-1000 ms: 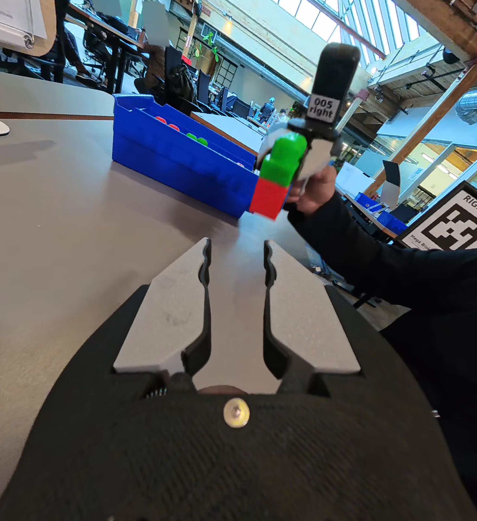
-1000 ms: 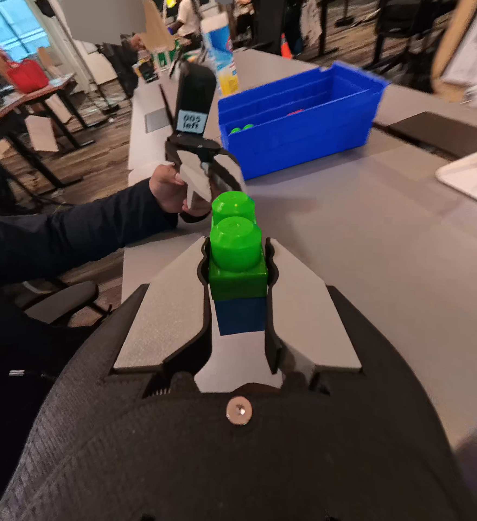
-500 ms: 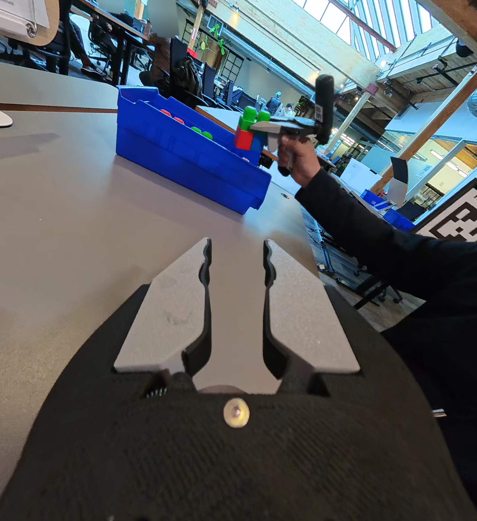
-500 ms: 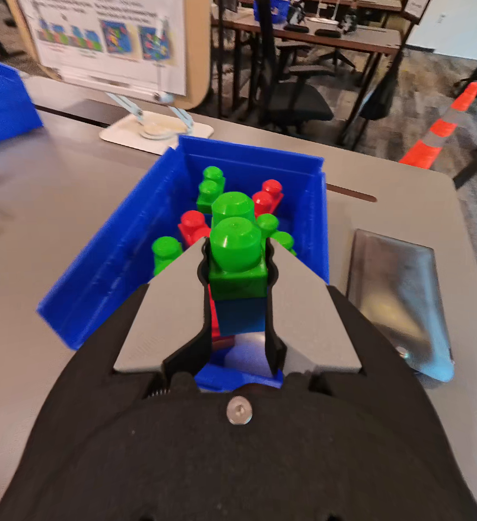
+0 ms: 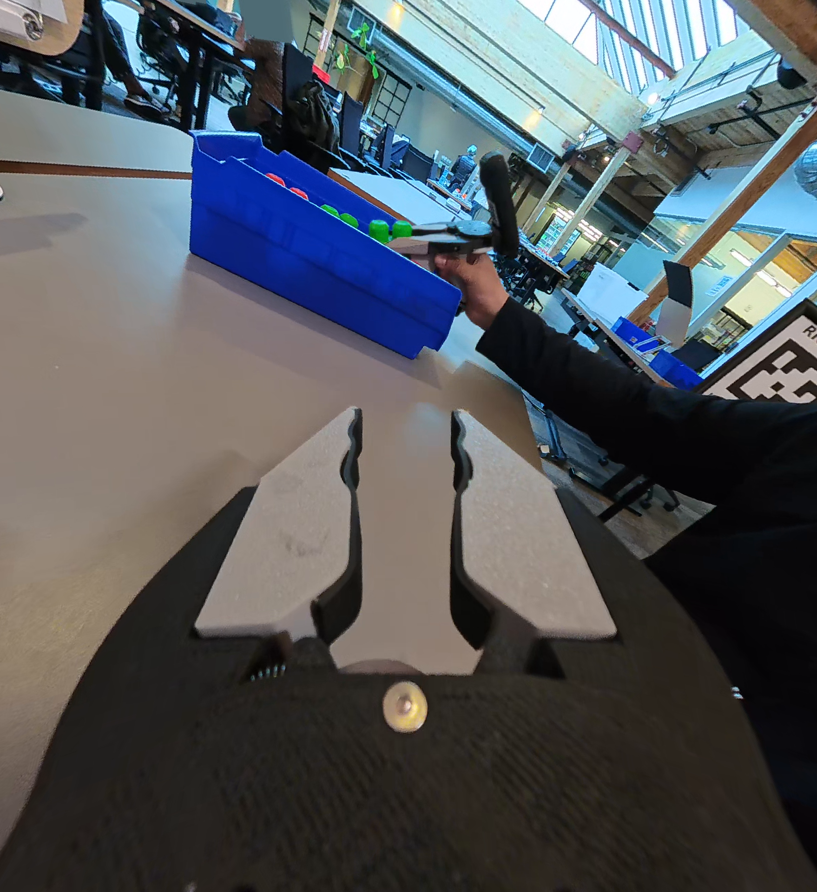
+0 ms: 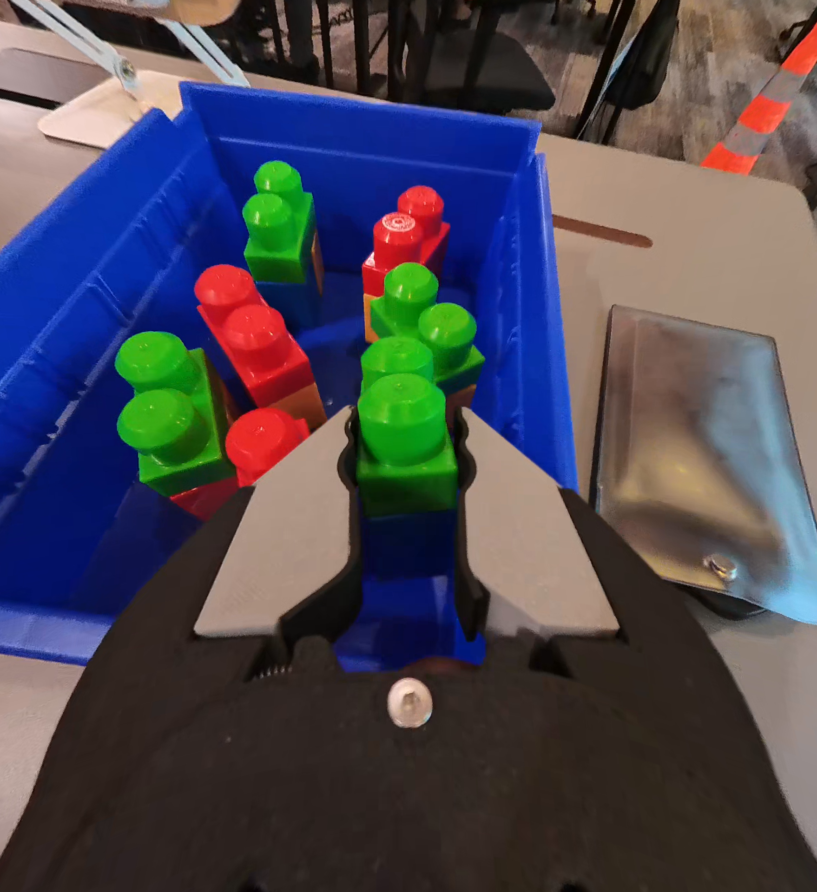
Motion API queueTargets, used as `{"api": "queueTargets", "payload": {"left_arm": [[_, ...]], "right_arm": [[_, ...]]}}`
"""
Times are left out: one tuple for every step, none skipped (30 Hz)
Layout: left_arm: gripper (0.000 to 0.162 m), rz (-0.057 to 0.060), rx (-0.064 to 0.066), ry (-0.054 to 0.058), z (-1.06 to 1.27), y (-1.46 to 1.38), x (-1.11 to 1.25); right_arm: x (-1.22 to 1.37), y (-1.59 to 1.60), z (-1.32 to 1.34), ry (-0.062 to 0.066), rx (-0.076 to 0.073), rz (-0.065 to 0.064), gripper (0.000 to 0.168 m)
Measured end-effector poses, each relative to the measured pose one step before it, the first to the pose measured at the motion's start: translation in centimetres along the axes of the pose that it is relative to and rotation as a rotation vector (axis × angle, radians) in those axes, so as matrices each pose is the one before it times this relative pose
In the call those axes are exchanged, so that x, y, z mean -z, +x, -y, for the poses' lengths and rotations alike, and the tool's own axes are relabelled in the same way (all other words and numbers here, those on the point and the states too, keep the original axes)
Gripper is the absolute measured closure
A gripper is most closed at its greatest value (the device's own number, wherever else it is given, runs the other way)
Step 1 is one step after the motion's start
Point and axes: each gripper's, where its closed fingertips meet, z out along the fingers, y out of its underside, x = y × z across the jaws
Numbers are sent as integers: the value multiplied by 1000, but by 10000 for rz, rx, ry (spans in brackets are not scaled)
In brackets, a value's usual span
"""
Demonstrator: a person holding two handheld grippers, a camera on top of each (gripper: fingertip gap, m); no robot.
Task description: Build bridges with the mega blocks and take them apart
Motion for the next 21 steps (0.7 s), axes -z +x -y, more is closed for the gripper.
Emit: {"api": "queueTargets", "payload": {"left_arm": [[128,-14,20,-11,-24,9,-8],[128,-17,24,2,9,26,15],[128,-8,5,21,39,32,36],[128,3,-12,20,53,39,40],[128,9,-16,24,60,21,51],[128,-3,-8,36,73,32,46],[128,-16,8,31,67,41,34],[128,-15,10,14,19,26,12],[128,1,5,-1,1,-1,-8],[128,-4,5,-13,-27,6,-13],[128,-15,6,-17,-32,22,-11],[128,-15,-1,-12,-23,35,-31],[128,-5,-1,-15,-16,21,-15],[128,2,-9,-13,-16,9,-7],[128,16,-17,1,9,-5,2],[128,34,-15,4,6,-39,12],[127,39,-15,3,21,-57,22],[127,49,-21,12,23,-78,24],[127,51,-21,23,36,-78,25],[127,43,-4,24,35,-91,25],[126,44,14,24,15,-106,18]], "right_arm": [[-81,-43,-174,-72,-38,-33,131],[-14,-19,-78,-41,-90,-44,131],[61,52,-64,-29,-116,-82,129],[115,66,-45,-4,-63,-90,129],[104,-130,-109,-19,3,40,130],[85,-182,-260,-102,46,60,134],[121,51,-289,-137,106,-113,137],[225,165,-141,-71,150,-198,137],[319,48,4,-10,131,-124,137],[390,-8,148,40,80,-69,135],[463,44,241,50,44,-81,133],[558,119,402,117,36,-110,131],[643,159,633,220,8,-119,131],[709,95,834,307,-48,-67,130],[735,-33,1018,373,-100,-4,130],[736,-187,1145,417,-134,58,129],[713,-396,1290,468,-149,115,127],[669,-558,1420,518,-142,126,126],[597,-781,1475,516,-107,154,124],[478,-1047,1474,487,-56,218,123],[332,-1305,1447,453,-5,268,121]]}}
